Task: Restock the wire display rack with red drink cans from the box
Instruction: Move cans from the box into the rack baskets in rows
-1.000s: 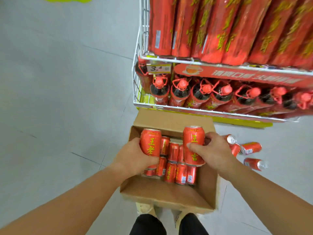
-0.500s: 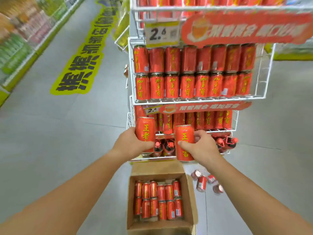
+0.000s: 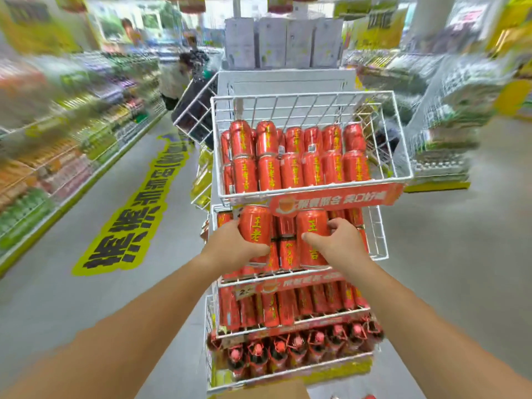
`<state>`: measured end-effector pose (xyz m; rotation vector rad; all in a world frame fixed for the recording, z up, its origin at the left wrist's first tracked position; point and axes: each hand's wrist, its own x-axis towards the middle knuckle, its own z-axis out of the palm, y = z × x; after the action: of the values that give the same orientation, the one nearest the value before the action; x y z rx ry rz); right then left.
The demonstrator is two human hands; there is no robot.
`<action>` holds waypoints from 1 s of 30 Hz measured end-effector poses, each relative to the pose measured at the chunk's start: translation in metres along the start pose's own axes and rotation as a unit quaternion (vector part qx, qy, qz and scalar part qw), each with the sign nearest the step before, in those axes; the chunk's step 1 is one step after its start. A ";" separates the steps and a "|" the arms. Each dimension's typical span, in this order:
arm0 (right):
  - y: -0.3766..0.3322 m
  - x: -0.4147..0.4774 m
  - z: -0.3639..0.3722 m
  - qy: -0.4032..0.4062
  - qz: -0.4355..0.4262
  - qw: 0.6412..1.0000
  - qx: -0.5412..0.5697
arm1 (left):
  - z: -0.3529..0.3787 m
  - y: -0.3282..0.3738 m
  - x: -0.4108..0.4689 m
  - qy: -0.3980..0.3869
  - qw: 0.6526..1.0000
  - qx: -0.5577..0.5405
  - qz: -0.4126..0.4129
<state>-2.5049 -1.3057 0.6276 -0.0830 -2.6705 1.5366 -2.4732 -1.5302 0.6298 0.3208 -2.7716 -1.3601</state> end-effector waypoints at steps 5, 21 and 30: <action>-0.045 0.049 -0.040 0.014 -0.048 0.999 0.014 | -0.014 0.064 0.029 0.048 0.998 -0.034 0.035; -0.073 0.290 -0.104 -0.039 -0.080 0.995 0.035 | 0.022 0.191 0.202 0.184 0.981 -0.039 -0.042; -0.079 0.360 -0.063 -0.079 -0.042 0.994 0.062 | 0.046 0.205 0.257 0.221 0.972 0.033 -0.072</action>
<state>-2.8599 -1.2635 0.7367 0.1624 -2.6461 1.7452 -2.7649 -1.4240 0.7475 0.7408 -2.4600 -1.0591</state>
